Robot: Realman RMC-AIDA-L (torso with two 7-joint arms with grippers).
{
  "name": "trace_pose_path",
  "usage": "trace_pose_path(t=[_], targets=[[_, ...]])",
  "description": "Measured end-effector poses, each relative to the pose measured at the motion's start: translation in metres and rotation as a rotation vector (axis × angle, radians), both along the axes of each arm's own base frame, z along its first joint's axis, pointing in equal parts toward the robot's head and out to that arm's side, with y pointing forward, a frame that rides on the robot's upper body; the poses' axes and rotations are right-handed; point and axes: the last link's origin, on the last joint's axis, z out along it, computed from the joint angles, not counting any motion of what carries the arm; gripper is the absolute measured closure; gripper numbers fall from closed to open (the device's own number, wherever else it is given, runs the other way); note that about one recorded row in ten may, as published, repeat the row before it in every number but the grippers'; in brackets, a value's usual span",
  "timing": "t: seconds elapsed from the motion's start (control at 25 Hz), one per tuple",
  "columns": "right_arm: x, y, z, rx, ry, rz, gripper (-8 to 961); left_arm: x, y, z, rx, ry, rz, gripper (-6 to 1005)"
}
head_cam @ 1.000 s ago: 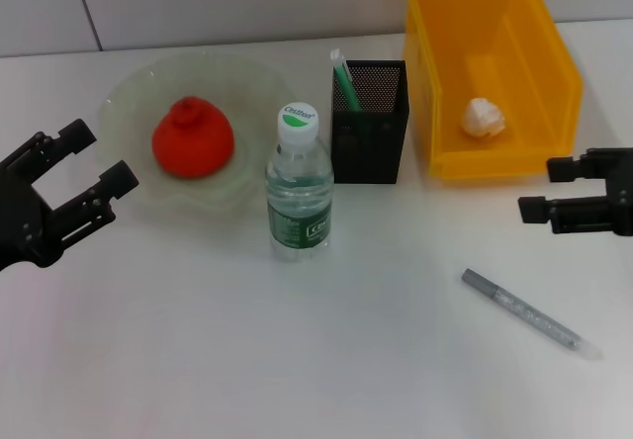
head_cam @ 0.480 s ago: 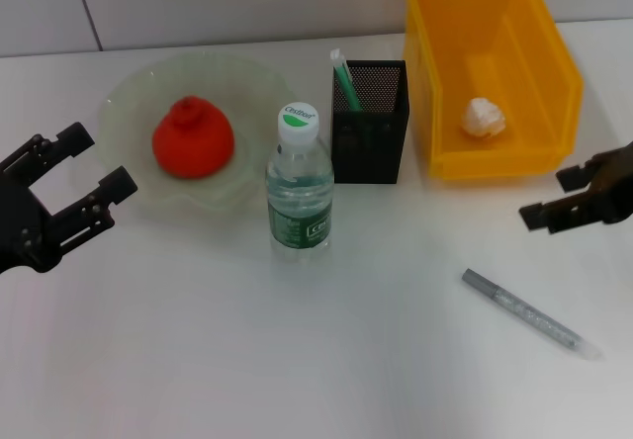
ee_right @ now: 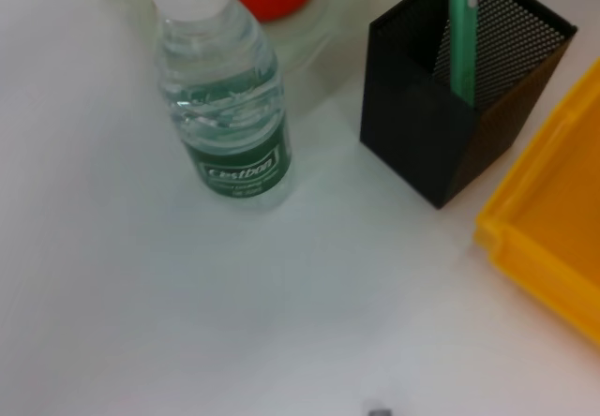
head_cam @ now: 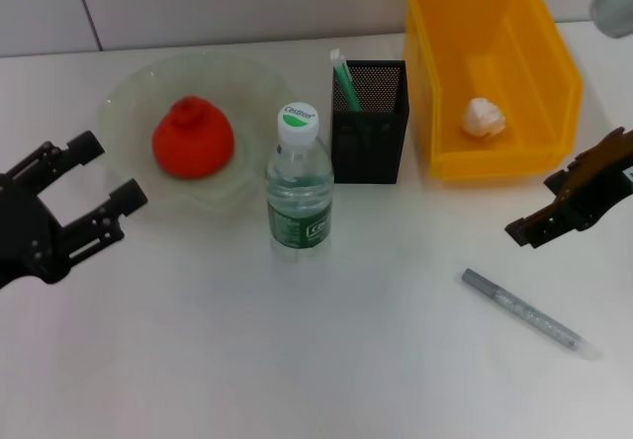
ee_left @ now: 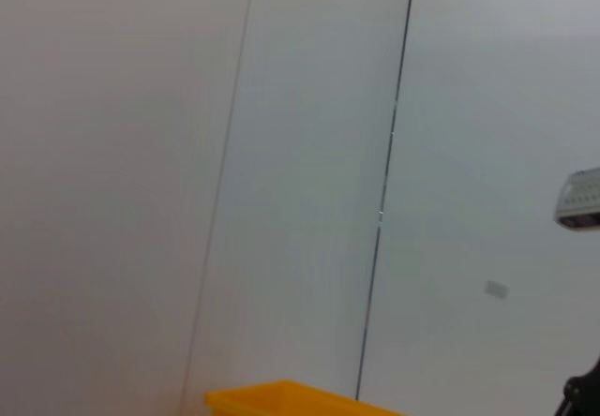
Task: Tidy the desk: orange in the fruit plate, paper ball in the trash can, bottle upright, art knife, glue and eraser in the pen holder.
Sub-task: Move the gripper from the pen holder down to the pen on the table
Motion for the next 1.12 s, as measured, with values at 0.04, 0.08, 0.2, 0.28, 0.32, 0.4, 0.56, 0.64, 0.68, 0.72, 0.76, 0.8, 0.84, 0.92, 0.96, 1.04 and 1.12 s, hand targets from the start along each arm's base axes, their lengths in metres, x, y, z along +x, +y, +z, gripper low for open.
trace_pose_path(t=[0.04,0.08,0.2,0.28,0.32,0.4,0.56,0.64,0.68,0.72,0.76,0.8,0.84,0.92,0.96,1.04,1.12], targets=[[-0.002,0.001,-0.001,-0.009,-0.004,-0.008,192,0.0,-0.001,-0.001,-0.005,0.005,-0.005,215],[-0.003,0.002,-0.002,-0.017,-0.006,-0.015,192,0.001,-0.001,-0.002,-0.01,0.008,-0.009,215],[-0.005,0.004,-0.005,-0.034,-0.017,-0.037,193,0.003,-0.002,-0.006,-0.025,0.014,-0.023,215],[-0.004,0.006,-0.006,-0.039,-0.028,-0.05,193,0.004,-0.002,-0.007,-0.028,0.016,-0.031,215],[-0.003,0.007,-0.007,-0.042,-0.036,-0.057,193,0.004,-0.003,-0.007,-0.028,0.017,-0.033,215],[-0.001,0.008,-0.008,-0.047,-0.047,-0.067,194,0.004,-0.003,-0.008,-0.028,0.016,-0.033,214],[0.005,0.01,-0.013,-0.068,-0.073,-0.099,194,0.004,-0.002,-0.008,-0.029,0.015,-0.033,214],[0.009,0.01,-0.015,-0.079,-0.097,-0.113,194,0.004,-0.002,-0.008,-0.029,0.015,-0.033,214],[0.011,0.01,-0.016,-0.085,-0.111,-0.119,194,0.004,-0.002,-0.008,-0.029,0.015,-0.033,214],[0.013,0.01,-0.018,-0.091,-0.125,-0.126,195,0.004,-0.001,-0.008,-0.029,0.016,-0.033,214],[0.015,0.01,-0.019,-0.099,-0.135,-0.133,195,0.005,0.0,-0.008,-0.028,0.017,-0.033,214],[0.018,0.01,-0.02,-0.108,-0.142,-0.14,195,0.005,0.0,-0.008,-0.028,0.018,-0.033,214],[0.019,0.01,-0.022,-0.116,-0.147,-0.145,195,0.005,0.0,-0.009,-0.028,0.018,-0.033,214],[0.021,0.01,-0.024,-0.132,-0.159,-0.155,195,0.005,0.001,-0.009,-0.026,0.017,-0.033,215],[0.022,0.01,-0.026,-0.137,-0.17,-0.159,195,0.005,0.001,-0.008,-0.026,0.017,-0.033,215],[0.025,0.01,-0.026,-0.142,-0.191,-0.163,196,0.006,0.001,-0.008,-0.025,0.016,-0.034,215],[0.028,0.009,-0.027,-0.151,-0.198,-0.17,196,0.006,0.001,-0.008,-0.025,0.015,-0.034,215]])
